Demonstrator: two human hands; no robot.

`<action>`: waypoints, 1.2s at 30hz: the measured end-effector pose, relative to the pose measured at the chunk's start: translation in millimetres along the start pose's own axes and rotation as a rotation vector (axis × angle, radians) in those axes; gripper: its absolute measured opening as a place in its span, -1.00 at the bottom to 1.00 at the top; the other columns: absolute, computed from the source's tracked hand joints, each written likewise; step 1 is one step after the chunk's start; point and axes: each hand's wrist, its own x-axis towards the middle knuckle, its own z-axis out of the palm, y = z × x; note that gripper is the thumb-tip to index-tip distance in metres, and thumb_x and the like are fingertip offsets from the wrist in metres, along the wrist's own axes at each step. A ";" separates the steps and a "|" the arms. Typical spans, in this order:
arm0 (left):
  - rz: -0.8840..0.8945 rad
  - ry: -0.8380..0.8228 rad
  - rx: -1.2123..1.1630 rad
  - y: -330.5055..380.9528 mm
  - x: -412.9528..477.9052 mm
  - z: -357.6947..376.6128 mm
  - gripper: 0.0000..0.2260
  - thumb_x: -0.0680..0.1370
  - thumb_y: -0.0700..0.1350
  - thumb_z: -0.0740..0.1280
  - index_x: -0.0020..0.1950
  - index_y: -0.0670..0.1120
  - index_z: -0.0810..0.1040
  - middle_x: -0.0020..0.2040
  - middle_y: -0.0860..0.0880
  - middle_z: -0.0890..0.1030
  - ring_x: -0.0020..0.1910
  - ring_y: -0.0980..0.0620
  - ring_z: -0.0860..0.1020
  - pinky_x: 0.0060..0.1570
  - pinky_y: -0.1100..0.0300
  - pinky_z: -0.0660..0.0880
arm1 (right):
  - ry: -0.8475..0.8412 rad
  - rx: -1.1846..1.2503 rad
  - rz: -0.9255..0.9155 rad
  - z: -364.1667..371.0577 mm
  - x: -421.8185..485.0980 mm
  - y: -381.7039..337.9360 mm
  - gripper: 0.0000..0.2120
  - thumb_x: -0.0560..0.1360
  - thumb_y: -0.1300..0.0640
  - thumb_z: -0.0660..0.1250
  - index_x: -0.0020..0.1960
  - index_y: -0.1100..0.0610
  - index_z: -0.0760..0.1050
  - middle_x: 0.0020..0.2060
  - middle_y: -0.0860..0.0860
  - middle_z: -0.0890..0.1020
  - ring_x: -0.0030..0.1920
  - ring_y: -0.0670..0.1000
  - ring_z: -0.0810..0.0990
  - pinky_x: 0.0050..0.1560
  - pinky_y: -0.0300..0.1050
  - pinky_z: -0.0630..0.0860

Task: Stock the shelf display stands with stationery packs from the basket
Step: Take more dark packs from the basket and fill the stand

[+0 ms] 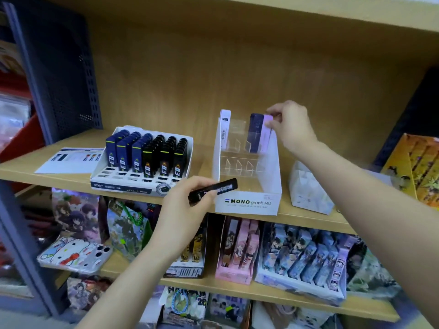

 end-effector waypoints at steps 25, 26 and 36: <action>-0.282 0.180 -0.458 -19.9 -48.7 -51.5 -0.71 0.47 -0.22 0.42 0.15 -0.05 0.48 0.06 0.03 0.59 -0.14 0.17 0.64 -0.18 0.40 0.51 | -0.716 0.620 0.001 37.1 -172.6 -125.9 -0.72 0.64 0.06 0.07 0.09 0.11 0.54 -0.05 -0.08 0.57 -0.07 -0.18 0.49 0.02 -0.26 0.40; -0.327 0.193 -0.489 -21.6 -50.5 -55.0 -0.72 0.47 -0.19 0.42 0.16 -0.06 0.50 0.08 0.01 0.59 -0.14 0.14 0.66 -0.15 0.35 0.53 | -0.699 0.619 -0.002 39.7 -176.7 -130.7 -0.77 0.64 0.08 0.10 0.13 0.08 0.51 0.04 -0.08 0.56 0.04 -0.16 0.49 0.09 -0.30 0.39; -0.164 0.252 -0.155 -33.5 -64.6 -87.4 -0.80 0.44 -0.28 0.45 -0.11 0.04 0.60 -0.18 0.03 0.61 -0.30 0.22 0.58 -0.23 0.42 0.50 | -0.671 0.524 -0.051 54.1 -195.6 -165.2 -0.89 0.54 0.08 0.32 0.03 0.03 0.42 -0.14 -0.11 0.53 -0.12 -0.14 0.50 -0.11 -0.37 0.42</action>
